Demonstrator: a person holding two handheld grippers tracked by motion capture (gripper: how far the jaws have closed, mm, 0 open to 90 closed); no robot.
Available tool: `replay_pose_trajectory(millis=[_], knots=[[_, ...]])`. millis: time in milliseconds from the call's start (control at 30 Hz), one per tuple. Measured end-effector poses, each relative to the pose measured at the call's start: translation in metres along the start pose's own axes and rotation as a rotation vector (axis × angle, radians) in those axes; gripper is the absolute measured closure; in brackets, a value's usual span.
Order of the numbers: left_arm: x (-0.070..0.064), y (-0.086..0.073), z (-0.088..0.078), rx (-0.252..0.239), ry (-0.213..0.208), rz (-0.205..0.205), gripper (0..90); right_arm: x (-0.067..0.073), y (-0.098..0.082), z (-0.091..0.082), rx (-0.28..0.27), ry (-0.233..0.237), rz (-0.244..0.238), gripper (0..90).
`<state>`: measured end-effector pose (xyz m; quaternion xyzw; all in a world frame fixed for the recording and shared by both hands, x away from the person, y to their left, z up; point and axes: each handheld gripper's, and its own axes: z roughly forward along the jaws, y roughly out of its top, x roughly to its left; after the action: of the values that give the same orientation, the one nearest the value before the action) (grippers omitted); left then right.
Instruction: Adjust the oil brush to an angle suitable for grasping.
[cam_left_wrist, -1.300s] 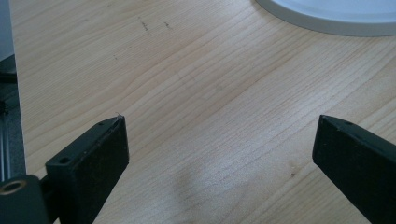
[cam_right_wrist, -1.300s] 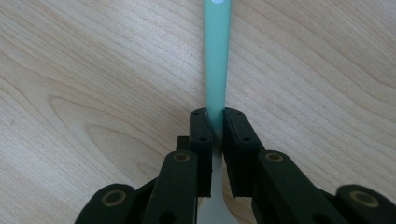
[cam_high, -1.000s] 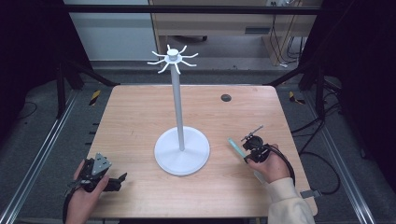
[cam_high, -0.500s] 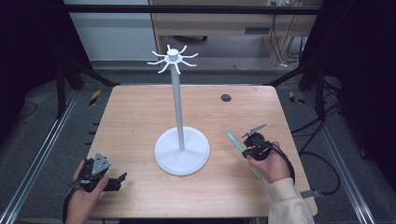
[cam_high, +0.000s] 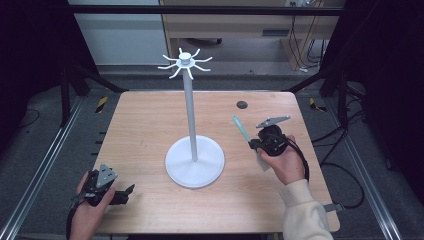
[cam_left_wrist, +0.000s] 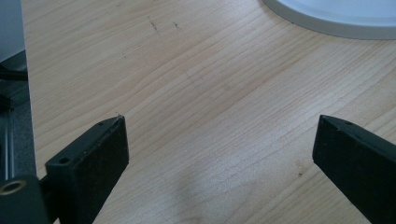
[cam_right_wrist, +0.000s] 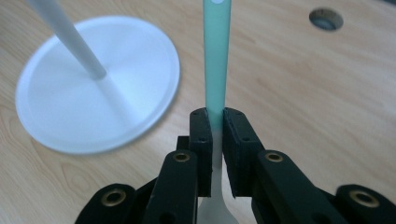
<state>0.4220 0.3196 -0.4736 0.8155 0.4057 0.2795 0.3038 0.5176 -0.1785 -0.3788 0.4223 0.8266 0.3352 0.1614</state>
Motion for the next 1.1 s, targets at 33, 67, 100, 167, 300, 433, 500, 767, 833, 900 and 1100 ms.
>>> replay_pose_trajectory(millis=[33, 67, 100, 167, 300, 433, 500, 767, 833, 900, 1100], knots=[[0.000, 0.000, 0.000, 0.001, 0.001, -0.002, 3.2, 0.000, 0.006, 0.000, -0.007, -0.001, -0.012, 82.7], [0.000, -0.001, 0.000, 0.001, 0.002, -0.006, 3.2, 0.001, 0.011, 0.000, -0.015, -0.002, -0.018, 82.7], [0.001, -0.001, -0.001, -0.001, 0.001, -0.011, 3.2, 0.003, 0.015, 0.000, -0.024, -0.001, -0.017, 82.7], [0.001, -0.002, -0.001, 0.000, 0.004, -0.015, 3.2, 0.005, 0.022, -0.001, -0.067, 0.010, -0.009, 82.7], [0.001, -0.003, -0.003, -0.003, 0.009, -0.012, 3.2, 0.009, 0.026, -0.004, -0.094, 0.002, -0.033, 82.8], [0.001, -0.001, -0.003, -0.014, 0.007, -0.008, 3.1, 0.011, 0.021, -0.009, -0.128, -0.005, -0.027, 82.7], [0.002, 0.000, -0.003, -0.014, 0.008, -0.005, 3.1, 0.011, 0.015, -0.010, -0.155, -0.001, -0.013, 82.8], [0.001, 0.001, -0.002, -0.016, 0.001, 0.005, 3.0, 0.012, 0.008, -0.024, -0.255, 0.001, -0.001, 82.7], [0.001, 0.001, -0.002, -0.014, 0.000, 0.004, 3.1, 0.013, 0.008, -0.029, -0.285, 0.001, 0.004, 82.7], [0.001, 0.001, -0.002, -0.015, 0.001, 0.003, 3.1, 0.014, 0.009, -0.034, -0.308, 0.001, 0.006, 82.7], [0.001, 0.000, -0.003, -0.018, -0.002, 0.003, 3.1, 0.020, 0.013, -0.047, -0.369, 0.001, -0.009, 82.8]])
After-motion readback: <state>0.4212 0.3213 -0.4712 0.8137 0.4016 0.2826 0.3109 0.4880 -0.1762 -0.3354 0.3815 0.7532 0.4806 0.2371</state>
